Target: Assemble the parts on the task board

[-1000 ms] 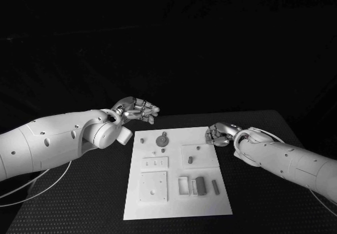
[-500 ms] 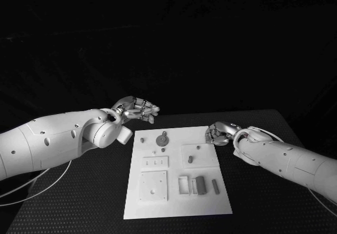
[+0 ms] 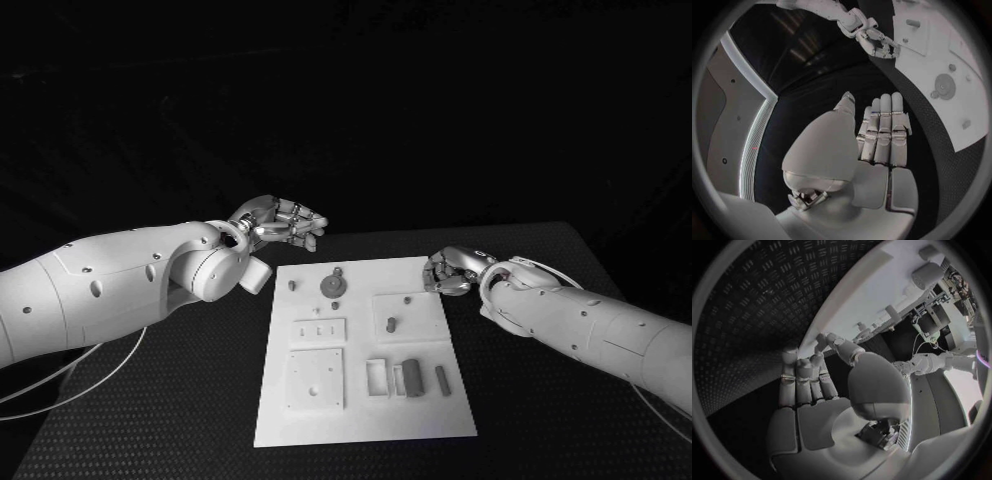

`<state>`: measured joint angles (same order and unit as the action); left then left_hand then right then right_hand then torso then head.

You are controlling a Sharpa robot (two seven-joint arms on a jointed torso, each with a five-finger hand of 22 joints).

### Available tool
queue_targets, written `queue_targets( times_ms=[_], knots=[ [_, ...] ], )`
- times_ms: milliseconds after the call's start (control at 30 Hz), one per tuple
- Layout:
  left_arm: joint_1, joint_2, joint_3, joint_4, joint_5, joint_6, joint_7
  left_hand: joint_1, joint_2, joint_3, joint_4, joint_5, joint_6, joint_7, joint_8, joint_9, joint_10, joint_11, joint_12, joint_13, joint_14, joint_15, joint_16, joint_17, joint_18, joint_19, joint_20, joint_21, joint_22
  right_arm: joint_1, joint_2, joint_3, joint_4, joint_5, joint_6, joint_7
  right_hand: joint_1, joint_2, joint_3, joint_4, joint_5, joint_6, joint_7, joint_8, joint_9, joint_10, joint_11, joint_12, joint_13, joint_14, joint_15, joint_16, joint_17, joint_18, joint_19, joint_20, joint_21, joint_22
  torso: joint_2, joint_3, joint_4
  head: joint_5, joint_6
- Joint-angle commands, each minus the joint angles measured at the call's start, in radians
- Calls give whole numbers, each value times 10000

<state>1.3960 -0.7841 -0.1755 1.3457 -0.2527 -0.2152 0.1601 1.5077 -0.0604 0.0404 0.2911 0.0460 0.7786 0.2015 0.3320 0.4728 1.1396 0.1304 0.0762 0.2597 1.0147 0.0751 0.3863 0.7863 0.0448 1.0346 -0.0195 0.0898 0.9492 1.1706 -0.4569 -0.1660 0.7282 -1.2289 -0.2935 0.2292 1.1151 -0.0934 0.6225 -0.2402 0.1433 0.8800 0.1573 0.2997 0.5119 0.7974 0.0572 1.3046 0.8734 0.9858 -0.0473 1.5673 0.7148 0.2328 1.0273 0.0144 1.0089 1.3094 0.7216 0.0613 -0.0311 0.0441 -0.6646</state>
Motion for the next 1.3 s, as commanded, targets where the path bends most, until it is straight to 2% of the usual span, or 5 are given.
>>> queue_targets(
  times_ms=[33, 900, 1067, 1233, 1300],
  knots=[
    [9, 12, 8, 27, -30, 125, 67, 28, -22, -70, -1, 32, 52, -16, -43, 14, 36, 17, -41, 14, 16, 31, -44, 16, 135, 71, -18, -34, 10, -15, 55, -8, -52, -110, -121, -83, -12, 40, -11, -46, 43, -74, 30, -19, -15, -8, -50, 29, -14, -27, -60, 7, 11, 290, -6, -50, 52, 173, -5, 7, 1, -14, -21],
    [9, 35, 8, 18, -31, 136, 53, 12, -15, -71, 1, 32, 53, -15, -49, 19, 36, 18, -46, 28, 17, 32, -57, 29, 135, 75, -17, -49, 20, -64, 221, -19, -318, -110, 0, -145, -63, -25, -7, -32, 44, -227, 94, -112, -37, -60, 11, -1, -39, -65, -2, -32, 6, 290, -43, -33, 15, 161, -10, 23, -1, -29, -80],
    [9, 34, 8, 23, -127, 110, -54, 10, 50, -48, 1, 32, 117, -38, -18, 40, 83, -3, -27, 53, 28, 29, -63, 44, 137, 85, -19, -60, 32, -74, 225, -22, -337, -101, 43, -147, -47, 159, 49, 9, 45, 8, 34, 27, 44, -68, -29, 13, -42, -70, -25, -31, 15, 290, -49, -21, 10, 167, -12, 23, -5, -36, -84],
    [9, 30, 8, 24, -227, 304, -84, -13, 143, -30, -3, 32, 306, -120, 71, 90, 229, -77, 28, 115, 70, 12, -59, 85, 143, 116, -33, -72, 68, -74, 229, -22, -319, -23, -115, -245, -114, 450, 59, 77, 41, 357, -110, 251, 188, 34, -159, 51, -58, 4, -143, -9, 25, 290, 1, -32, 53, 179, -10, 26, -7, -46, -86],
    [9, 24, 9, 25, -291, 396, -95, -21, 254, -11, -3, 32, 508, -209, 159, 132, 420, -171, 102, 181, 150, -22, -24, 134, 159, 175, -62, -57, 112, -73, 219, -22, -280, 91, -189, -298, -153, 587, 51, 85, 41, 533, -199, 381, 293, 156, -247, 47, -93, 98, -232, -17, 18, 290, 69, -66, 85, 174, -11, 28, -6, -50, -84]
  ],
)
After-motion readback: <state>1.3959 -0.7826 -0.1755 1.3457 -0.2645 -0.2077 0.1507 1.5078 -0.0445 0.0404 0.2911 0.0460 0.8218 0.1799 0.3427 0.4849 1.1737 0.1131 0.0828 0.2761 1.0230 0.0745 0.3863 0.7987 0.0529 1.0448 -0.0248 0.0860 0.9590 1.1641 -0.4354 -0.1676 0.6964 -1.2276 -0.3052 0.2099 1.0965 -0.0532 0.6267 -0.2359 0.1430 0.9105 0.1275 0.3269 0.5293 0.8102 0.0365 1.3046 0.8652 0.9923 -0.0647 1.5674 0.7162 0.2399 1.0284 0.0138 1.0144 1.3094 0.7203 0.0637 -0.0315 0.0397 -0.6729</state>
